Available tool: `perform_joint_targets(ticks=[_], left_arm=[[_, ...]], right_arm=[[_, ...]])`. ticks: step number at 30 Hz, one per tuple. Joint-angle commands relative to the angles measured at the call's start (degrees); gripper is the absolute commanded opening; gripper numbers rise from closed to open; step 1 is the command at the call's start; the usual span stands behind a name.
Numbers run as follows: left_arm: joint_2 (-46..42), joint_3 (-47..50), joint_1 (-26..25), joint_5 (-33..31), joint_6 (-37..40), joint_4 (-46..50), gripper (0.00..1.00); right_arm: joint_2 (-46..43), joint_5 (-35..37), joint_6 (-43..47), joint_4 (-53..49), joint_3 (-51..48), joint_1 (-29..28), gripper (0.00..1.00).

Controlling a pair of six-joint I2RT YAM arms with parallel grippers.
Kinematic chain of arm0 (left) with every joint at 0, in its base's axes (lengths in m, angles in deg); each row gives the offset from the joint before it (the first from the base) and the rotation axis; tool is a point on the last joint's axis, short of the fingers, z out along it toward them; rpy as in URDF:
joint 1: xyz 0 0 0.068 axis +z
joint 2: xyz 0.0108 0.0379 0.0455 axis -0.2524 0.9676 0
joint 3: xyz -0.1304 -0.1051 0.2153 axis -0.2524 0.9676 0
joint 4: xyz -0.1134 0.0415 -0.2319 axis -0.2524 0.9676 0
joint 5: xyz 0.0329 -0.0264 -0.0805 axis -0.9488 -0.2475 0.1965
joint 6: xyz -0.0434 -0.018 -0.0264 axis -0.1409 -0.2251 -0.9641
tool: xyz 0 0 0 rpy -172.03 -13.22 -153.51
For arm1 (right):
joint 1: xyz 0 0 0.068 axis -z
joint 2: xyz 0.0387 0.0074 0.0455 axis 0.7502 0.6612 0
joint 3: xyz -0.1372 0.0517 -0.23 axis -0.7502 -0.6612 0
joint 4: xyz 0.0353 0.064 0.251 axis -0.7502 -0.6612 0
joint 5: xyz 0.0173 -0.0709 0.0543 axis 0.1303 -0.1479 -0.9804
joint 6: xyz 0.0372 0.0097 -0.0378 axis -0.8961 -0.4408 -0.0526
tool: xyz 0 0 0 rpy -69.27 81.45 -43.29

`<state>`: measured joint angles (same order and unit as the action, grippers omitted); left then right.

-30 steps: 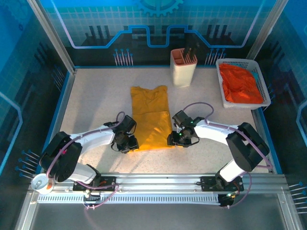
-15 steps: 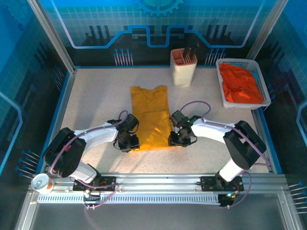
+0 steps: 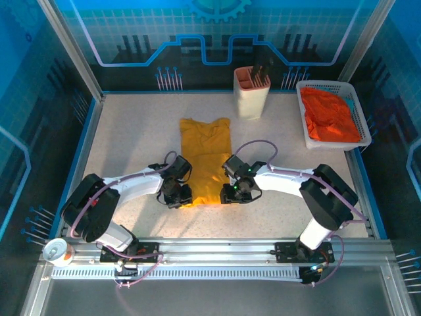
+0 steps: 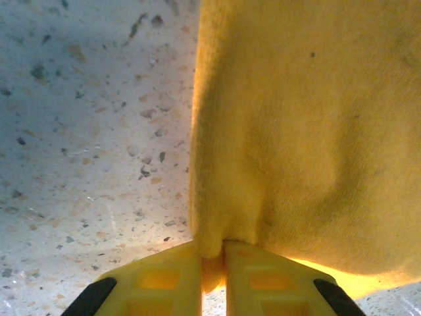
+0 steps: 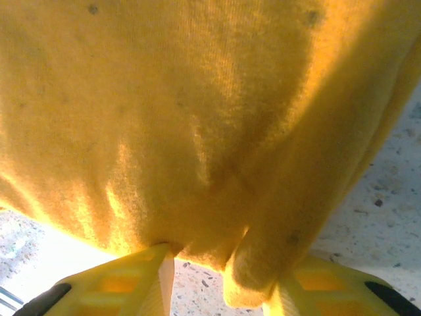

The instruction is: Fold and stack the t-shirts

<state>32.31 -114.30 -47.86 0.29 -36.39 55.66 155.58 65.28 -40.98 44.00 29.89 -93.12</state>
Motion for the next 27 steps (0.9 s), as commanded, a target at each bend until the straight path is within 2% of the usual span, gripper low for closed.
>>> perform_joint_targets(ticks=[1,8,14,20,27], left_arm=[[2.85,0.17,-1.33,0.73,-0.38,-8.71,0.14],[1.71,0.89,-1.34,0.38,-0.22,-8.11,0.08],[0.35,0.80,-1.31,-0.17,0.92,-5.45,0.01],[-2.72,2.20,-1.34,-0.79,2.43,-2.22,0.00],[-8.37,7.92,-1.90,0.70,0.71,-4.31,0.00]], right_arm=[[1.10,-0.35,-0.68,0.11,0.70,-0.40,0.37],[0.32,-0.08,-1.10,-0.02,0.22,-0.11,0.27],[-0.96,0.18,-0.88,-1.01,-0.18,0.35,0.11],[-4.01,1.30,0.21,-4.53,-0.40,0.94,0.01],[-7.56,2.49,1.07,-7.15,-2.14,1.00,0.00]])
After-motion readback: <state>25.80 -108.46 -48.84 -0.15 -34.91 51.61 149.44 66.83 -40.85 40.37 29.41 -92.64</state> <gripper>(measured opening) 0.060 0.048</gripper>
